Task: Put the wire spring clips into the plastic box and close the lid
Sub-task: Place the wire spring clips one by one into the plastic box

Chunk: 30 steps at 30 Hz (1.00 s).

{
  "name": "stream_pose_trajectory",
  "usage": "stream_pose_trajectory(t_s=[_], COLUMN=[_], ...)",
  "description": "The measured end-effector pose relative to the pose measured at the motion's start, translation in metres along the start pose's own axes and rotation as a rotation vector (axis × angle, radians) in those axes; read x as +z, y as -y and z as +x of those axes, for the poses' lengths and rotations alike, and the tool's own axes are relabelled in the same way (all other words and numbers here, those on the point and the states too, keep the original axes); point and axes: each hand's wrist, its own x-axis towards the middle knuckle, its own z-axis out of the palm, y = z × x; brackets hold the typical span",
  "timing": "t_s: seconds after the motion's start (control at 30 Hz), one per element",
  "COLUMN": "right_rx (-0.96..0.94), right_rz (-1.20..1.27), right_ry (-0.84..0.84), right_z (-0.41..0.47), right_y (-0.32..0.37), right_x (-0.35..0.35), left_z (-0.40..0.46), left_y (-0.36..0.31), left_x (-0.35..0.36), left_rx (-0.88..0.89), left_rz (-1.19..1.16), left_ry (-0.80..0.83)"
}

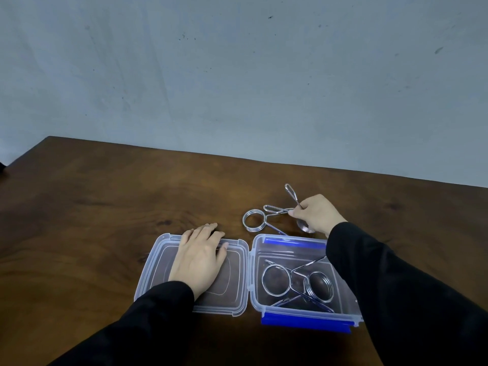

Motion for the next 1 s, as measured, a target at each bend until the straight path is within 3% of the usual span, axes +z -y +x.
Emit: stream_pose_trajectory(t_s=[0.17, 0.37, 0.47, 0.67, 0.83, 1.0], right_rx=[-0.109, -0.674, -0.855, -0.861, -0.731, -0.778], right_rz=[0.203, -0.124, -0.284, -0.459, -0.532, -0.429], right_ry=[-0.082, -0.078, -0.013, 0.01, 0.163, -0.166], right_z=[-0.024, -0.107, -0.148, -0.158, -0.152, -0.142], right_y=[0.007, 0.007, -0.018, -0.059, -0.058, -0.041], right_x=[-0.025, -0.054, -0.045, -0.006, -0.006, -0.032], left_z=[0.0, 0.0, 0.0, -0.001, 0.0, -0.001], left_y=[0.0, 0.0, 0.0, -0.001, -0.002, -0.003], left_x=[0.0, 0.0, -0.001, -0.003, -0.004, -0.004], left_rx=[-0.002, -0.005, -0.005, -0.004, -0.008, -0.008], left_rz=[0.001, -0.002, -0.005, 0.005, 0.001, 0.001], left_ry=[0.001, -0.006, -0.012, -0.007, 0.002, -0.005])
